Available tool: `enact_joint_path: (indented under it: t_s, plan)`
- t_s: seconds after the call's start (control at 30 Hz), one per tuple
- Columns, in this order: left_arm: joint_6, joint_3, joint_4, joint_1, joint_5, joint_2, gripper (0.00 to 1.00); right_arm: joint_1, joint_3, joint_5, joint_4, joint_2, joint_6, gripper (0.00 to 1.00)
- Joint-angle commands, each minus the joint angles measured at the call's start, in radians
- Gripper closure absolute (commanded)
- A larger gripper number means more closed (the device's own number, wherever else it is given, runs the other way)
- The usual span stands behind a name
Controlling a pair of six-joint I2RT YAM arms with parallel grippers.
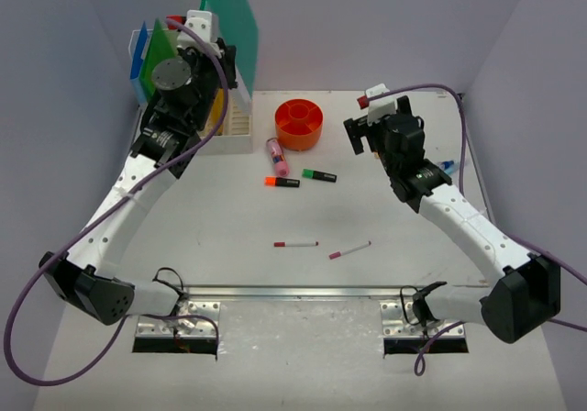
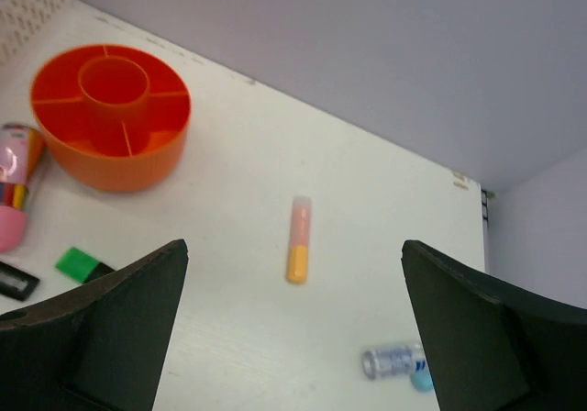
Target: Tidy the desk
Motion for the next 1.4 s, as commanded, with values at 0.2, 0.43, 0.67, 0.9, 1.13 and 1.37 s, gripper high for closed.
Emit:
enact_joint_path:
  t_s: [0.2, 0.43, 0.67, 0.9, 1.13, 1.37]
  plan:
    - [0.313, 0.101, 0.251, 0.01, -0.251, 0.163, 1.0, -0.032, -0.044, 0.046, -0.069, -0.057, 0.069, 0.01]
    - [0.405, 0.035, 0.364, 0.032, -0.335, 0.192, 1.0, -0.045, -0.048, 0.041, -0.076, -0.055, 0.074, 0.01]
    - [0.453, -0.004, 0.427, 0.125, -0.375, 0.155, 1.0, -0.054, -0.06, 0.029, -0.082, -0.049, 0.091, 0.01]
    - [0.409, -0.033, 0.397, 0.229, -0.322, 0.127, 1.0, -0.056, -0.066, 0.02, -0.087, -0.047, 0.09, 0.01]
    - [0.248, 0.013, 0.348, 0.239, -0.152, 0.121, 1.0, -0.056, -0.049, 0.011, -0.109, -0.031, 0.104, 0.01]
    - [0.108, 0.119, 0.268, 0.238, -0.035, 0.166, 1.0, -0.056, -0.046, 0.003, -0.133, -0.024, 0.105, 0.01]
